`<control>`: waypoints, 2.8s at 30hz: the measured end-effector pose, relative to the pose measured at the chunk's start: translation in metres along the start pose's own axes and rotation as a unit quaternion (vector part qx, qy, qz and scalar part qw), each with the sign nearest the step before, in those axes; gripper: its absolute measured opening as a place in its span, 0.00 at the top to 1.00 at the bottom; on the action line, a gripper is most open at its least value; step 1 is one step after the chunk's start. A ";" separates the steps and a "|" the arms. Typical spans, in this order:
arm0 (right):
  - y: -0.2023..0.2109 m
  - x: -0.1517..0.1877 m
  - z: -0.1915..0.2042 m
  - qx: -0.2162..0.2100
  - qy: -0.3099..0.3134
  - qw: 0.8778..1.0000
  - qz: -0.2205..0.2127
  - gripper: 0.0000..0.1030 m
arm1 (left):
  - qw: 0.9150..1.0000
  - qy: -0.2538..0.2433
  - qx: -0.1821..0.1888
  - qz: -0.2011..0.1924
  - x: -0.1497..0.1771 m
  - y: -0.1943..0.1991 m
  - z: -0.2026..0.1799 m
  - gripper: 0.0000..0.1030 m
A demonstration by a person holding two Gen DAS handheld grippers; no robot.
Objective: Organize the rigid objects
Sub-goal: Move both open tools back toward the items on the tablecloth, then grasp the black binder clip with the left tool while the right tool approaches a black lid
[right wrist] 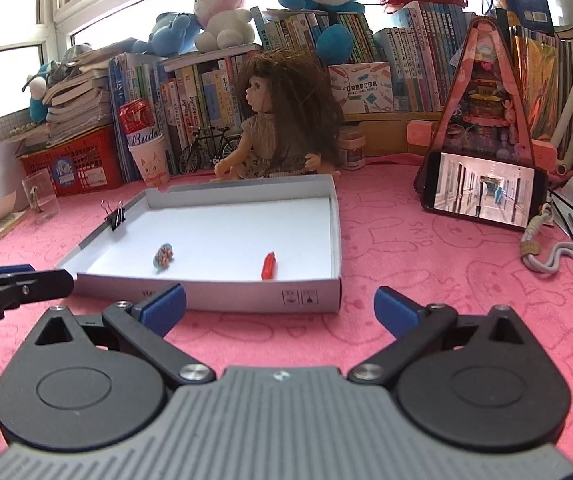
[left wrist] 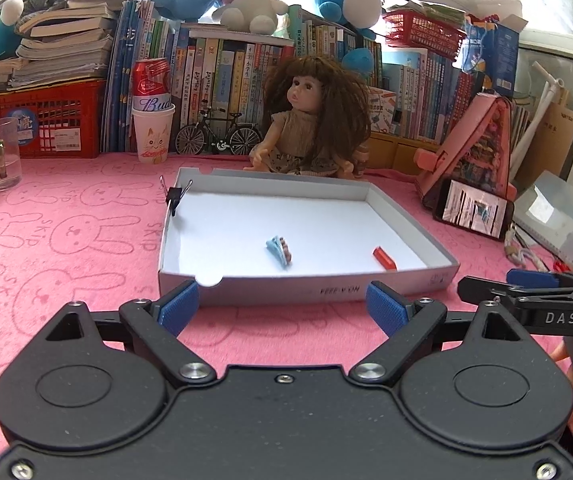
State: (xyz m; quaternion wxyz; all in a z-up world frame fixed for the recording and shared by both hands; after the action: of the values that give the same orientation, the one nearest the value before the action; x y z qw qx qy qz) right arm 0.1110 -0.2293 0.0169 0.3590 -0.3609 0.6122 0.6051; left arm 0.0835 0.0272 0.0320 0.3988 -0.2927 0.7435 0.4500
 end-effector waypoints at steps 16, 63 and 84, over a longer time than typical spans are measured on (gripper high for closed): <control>0.028 0.043 -0.010 0.028 0.034 0.999 -0.006 0.00 | 1.000 -0.019 -0.013 -0.002 0.039 0.031 0.010 0.10; 0.043 0.071 -0.003 -0.013 0.056 0.998 0.005 0.49 | 0.999 -0.013 -0.014 0.030 0.065 0.052 0.009 0.81; 0.044 0.067 -0.007 0.001 0.030 1.000 0.000 0.74 | 1.000 -0.010 -0.021 0.011 0.057 0.055 0.010 0.87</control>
State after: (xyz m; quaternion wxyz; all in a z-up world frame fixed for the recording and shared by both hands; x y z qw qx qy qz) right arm 0.0399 -0.2370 -0.0208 0.3409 -0.3785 0.6229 0.5938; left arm 0.0142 0.0548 0.0046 0.3950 -0.2881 0.7332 0.4727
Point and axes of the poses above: each gripper's, at about its wrist camera, not at the fingertips, and y roughly against the way its jaws point, z to its left, x to its underside, the point moved 2 cm from there along -y, roughly the way its jaws point, and after that the axes turned 15 degrees about x, right-handed, at the moved point
